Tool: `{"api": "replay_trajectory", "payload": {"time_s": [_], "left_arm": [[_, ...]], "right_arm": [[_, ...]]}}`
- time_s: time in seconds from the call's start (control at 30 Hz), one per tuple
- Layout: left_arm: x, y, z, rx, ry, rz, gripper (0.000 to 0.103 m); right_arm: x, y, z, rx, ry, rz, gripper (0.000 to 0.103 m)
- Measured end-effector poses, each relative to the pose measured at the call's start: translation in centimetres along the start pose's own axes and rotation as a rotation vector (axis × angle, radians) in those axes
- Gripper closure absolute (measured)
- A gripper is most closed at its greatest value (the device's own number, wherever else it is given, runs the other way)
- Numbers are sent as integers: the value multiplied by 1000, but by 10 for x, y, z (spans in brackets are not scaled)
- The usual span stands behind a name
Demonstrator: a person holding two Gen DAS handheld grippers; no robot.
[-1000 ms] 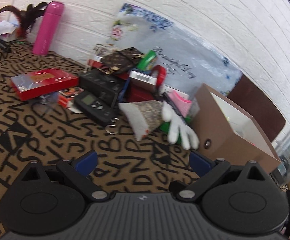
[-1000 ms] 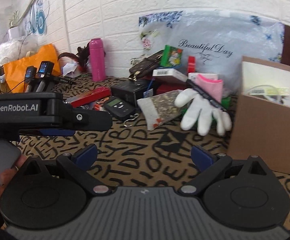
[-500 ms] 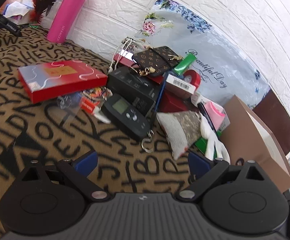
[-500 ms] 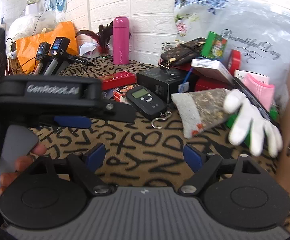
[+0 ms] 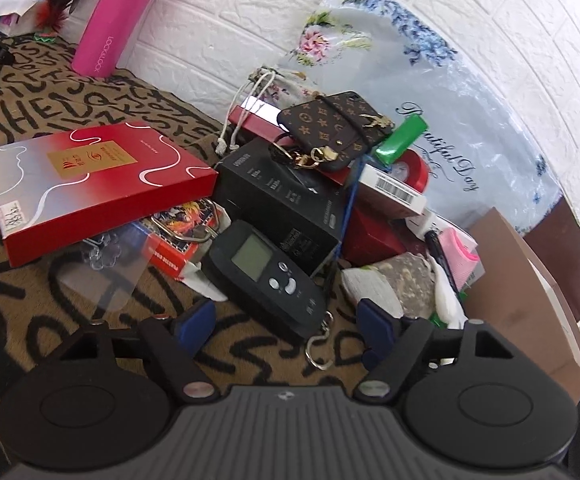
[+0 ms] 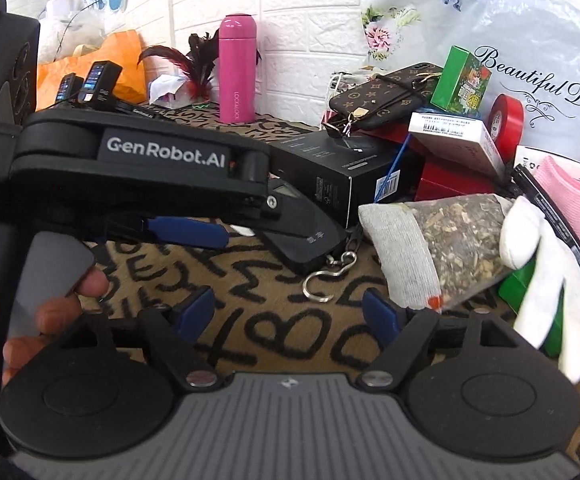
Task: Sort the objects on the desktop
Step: 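Grasp the black digital luggage scale by its hook with the left gripper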
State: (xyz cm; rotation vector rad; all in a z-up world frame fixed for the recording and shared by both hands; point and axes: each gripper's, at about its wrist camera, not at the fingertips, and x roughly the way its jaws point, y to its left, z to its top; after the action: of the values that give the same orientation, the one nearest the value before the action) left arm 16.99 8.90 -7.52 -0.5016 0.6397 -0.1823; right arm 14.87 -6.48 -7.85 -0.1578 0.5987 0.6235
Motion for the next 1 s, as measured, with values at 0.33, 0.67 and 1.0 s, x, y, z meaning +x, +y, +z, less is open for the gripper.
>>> {"api": "replay_trajectory", "payload": {"time_s": [0.33, 0.67, 1.0], "left_arm": [[12, 12, 12, -47, -21, -6, 29], [11, 12, 10, -13, -18, 76, 59], [-7, -13, -28, 47, 86, 19, 98]], "right_arm": [[29, -11, 12, 15, 12, -9, 34], [37, -9, 17, -14, 15, -53, 59], [7, 8, -4, -79, 39, 13, 88]]}}
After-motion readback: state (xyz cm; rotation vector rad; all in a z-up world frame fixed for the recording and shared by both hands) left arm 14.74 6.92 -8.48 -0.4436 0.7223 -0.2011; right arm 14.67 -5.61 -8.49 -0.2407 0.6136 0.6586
